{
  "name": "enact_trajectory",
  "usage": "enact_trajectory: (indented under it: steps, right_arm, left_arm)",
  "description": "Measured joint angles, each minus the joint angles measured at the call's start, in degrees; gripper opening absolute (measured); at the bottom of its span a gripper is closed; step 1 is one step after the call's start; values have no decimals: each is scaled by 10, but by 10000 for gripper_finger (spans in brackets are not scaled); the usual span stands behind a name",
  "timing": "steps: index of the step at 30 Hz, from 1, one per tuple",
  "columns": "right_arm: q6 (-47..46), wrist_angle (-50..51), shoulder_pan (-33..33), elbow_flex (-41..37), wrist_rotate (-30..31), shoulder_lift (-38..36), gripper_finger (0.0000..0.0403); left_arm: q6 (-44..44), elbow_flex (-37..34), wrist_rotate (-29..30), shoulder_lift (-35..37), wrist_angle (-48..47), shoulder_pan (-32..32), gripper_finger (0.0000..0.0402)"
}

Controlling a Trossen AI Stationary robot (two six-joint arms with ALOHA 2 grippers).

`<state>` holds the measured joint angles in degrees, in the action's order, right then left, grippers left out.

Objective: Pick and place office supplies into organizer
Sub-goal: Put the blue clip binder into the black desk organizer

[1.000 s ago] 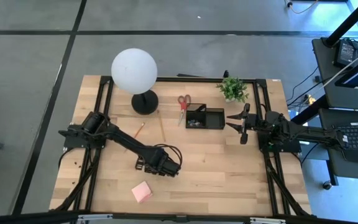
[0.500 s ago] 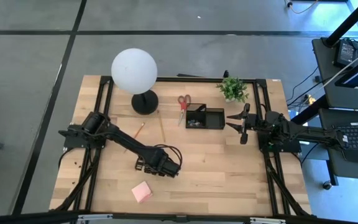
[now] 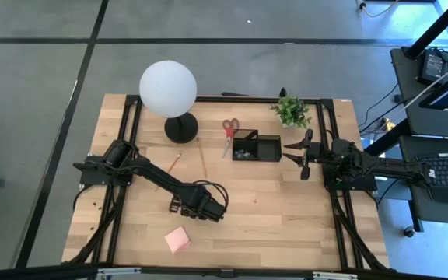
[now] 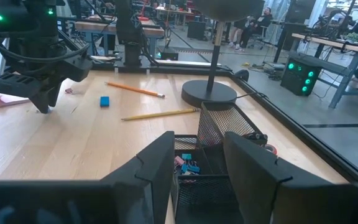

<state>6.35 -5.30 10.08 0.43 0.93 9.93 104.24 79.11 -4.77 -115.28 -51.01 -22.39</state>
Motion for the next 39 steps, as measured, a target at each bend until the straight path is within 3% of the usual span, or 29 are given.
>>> enact_trajectory:
  steps: [27,39]
  right_arm:
    - [2,0,0,0,0,0,145]
    - [1,0,0,0,0,0,145]
  left_arm:
    - [4,0,4,-1,0,-11,129]
    - [21,-41,20,3,52,-16,129]
